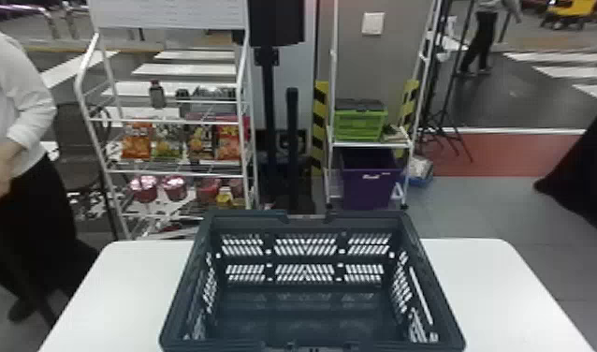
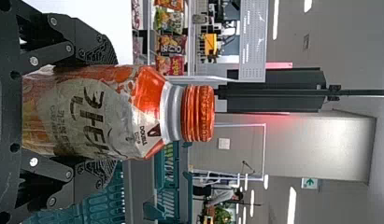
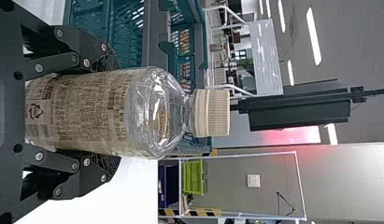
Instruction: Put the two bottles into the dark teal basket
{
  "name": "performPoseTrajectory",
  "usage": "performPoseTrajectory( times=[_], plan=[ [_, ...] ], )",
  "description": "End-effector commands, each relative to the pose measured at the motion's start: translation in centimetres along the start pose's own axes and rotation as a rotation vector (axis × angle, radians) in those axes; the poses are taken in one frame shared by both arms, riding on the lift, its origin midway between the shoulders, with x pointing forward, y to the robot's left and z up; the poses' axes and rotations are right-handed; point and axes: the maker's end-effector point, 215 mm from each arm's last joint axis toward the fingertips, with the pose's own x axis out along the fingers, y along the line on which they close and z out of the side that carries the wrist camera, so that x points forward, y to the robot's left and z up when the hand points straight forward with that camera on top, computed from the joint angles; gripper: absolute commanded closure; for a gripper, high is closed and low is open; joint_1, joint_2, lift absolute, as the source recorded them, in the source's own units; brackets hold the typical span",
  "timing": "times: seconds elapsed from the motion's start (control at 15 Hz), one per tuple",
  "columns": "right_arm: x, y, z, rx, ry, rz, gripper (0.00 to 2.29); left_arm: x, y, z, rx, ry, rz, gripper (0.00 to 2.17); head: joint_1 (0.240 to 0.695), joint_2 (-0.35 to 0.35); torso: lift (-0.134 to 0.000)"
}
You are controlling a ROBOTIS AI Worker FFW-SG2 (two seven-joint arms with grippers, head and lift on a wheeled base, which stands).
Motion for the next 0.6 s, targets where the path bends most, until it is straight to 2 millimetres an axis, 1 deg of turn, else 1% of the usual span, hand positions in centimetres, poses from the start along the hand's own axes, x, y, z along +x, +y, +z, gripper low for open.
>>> performPoseTrajectory(
  times=[0.0,0.33,0.53],
  plan=[
    [-0.09,-0.09,-0.18,-0.001,0.007,0.0,1.72,0.38,0.04,-0.23,-0.007,0.013,0.005,2.15,0.499,0.0,0.0],
    [-0.24,-0.72,-0.36,-0.008,0.016,-0.01,1.72,0.89,0.03,0.09,-0.007,0.002,0.004,2.15,0.499,0.0,0.0],
    [-0.21,-0.79,-0.19,-0.009,0.012,-0.011,1.72,1.04,0.05,-0.13,-0.008,0.009,0.004,2.15,0.499,0.0,0.0]
  ],
)
